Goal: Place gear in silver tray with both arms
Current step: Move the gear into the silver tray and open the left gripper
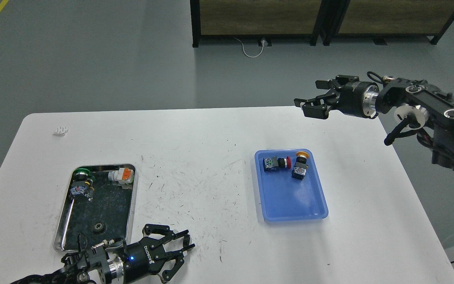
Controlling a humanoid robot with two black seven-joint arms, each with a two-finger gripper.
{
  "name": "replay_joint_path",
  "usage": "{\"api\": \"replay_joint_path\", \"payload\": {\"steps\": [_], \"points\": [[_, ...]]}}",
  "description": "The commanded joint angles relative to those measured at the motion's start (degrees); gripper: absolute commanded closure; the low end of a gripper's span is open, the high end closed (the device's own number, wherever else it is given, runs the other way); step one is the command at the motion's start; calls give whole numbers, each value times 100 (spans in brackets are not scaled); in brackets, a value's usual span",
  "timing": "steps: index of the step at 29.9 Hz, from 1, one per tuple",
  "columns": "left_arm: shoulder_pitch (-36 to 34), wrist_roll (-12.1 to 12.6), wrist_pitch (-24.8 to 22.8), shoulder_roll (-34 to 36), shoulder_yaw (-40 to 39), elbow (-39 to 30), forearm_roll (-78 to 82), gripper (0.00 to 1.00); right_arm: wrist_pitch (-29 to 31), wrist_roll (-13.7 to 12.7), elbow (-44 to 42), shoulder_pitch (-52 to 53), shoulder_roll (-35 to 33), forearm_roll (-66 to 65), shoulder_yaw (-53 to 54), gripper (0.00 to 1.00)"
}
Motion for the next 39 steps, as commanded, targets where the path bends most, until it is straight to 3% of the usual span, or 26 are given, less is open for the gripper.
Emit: {"api": "replay_joint_path", "payload": {"steps": [1, 17, 33, 39], "points": [[2, 1, -5, 9, 0, 0, -8, 81, 0, 0, 0, 0, -1, 0, 0, 7], [-86, 19, -66, 114, -219, -88, -105, 81, -8, 0, 0, -9, -1, 0, 0, 7], [-332, -52, -268, 1643, -739, -545, -1195, 80, -8, 0, -8, -9, -36, 0, 114, 7], [-139, -69, -260, 1775, -739, -528, -1265, 80, -17, 0, -8, -9, -19, 0, 114, 7]]}}
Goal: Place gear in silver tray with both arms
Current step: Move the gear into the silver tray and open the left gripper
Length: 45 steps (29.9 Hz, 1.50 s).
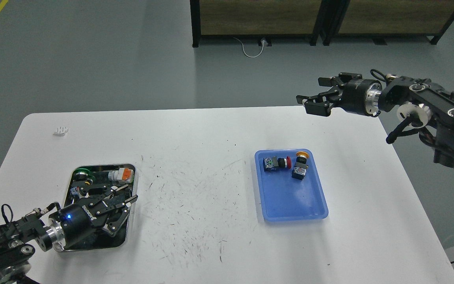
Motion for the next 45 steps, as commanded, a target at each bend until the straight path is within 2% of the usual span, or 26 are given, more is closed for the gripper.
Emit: {"api": "replay_joint_path", "payload": {"steps": [1, 24, 42, 45], "points": [[127, -5, 8, 25, -2, 25, -6, 80, -16, 0, 0, 0, 18, 0, 1, 7], [259, -45, 8, -238, 85, 947, -489, 72, -42, 0, -26, 0, 26, 0, 10, 7], [294, -45, 25, -256, 85, 956, -489, 58, -42, 0, -26, 0, 18, 0, 10, 7], [294, -45, 52, -256, 85, 956, -489, 53, -42, 0, -26, 0, 26, 0, 10, 7]]}}
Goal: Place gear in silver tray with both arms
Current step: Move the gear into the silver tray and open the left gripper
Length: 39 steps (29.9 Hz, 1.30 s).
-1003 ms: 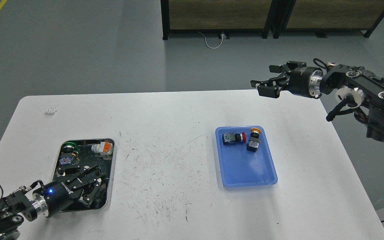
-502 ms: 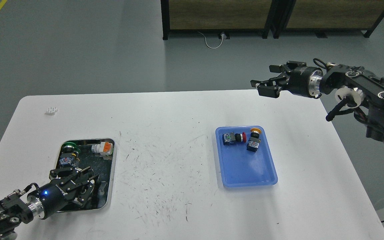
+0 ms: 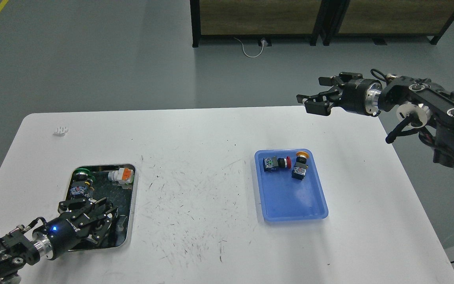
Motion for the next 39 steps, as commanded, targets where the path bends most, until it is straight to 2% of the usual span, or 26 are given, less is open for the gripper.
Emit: {"api": "replay_joint_path", "payload": {"steps": [1, 22, 30, 36, 39], "points": [[1, 0, 20, 0, -1, 0, 0, 52, 0, 9, 0, 0, 9, 0, 0, 7], [1, 0, 11, -9, -62, -9, -8, 52, 0, 9, 0, 0, 9, 0, 0, 7], [-87, 137, 38, -9, -115, -9, -114, 47, 0, 9, 0, 9, 0, 0, 0, 7], [-113, 146, 38, -9, -115, -9, -140, 45, 0, 9, 0, 9, -9, 0, 9, 7], [-157, 137, 29, -9, -185, -9, -210, 38, -8, 0, -8, 9, -9, 0, 149, 6]]}}
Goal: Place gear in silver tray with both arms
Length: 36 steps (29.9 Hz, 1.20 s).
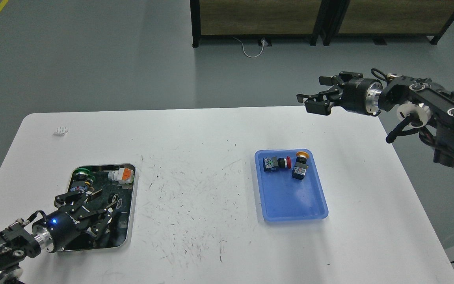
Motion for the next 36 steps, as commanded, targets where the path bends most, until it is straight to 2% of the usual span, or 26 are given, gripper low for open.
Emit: {"api": "replay_joint_path", "payload": {"steps": [1, 3, 5, 11, 14, 21, 23, 30, 36], "points": [[-62, -9, -9, 0, -125, -3, -141, 33, -17, -9, -26, 0, -2, 0, 133, 4], [-97, 35, -9, 26, -274, -3, -395, 24, -17, -9, -87, 9, -2, 0, 194, 2], [-237, 175, -9, 53, -459, -3, -703, 11, -26, -9, -167, 0, -28, 9, 317, 2], [-1080, 1000, -17, 158, -881, 155, -1284, 7, -158, -9, -325, 9, -177, 9, 695, 2], [-1616, 1335, -44, 106, -1040, 357, -1346, 6, -210, -9, -483, 53, -195, 9, 923, 2], [-3039, 2345, 26, -236, -1084, 875, -1900, 6, -465, 8, -1264, 316, -143, 9, 1398, 2], [-3365, 2425, 26, -464, -1075, 1147, -1900, 6, -527, 8, -1510, 413, -107, 17, 1530, 2], [-4227, 2364, 35, -1273, -1084, 2352, -1926, 7, -1106, 131, -1986, 694, 16, 18, 1837, 2], [-4658, 2268, 79, -1389, -1093, 2581, -1926, 7, -1230, 228, -2144, 782, 7, 18, 2189, 2]]}}
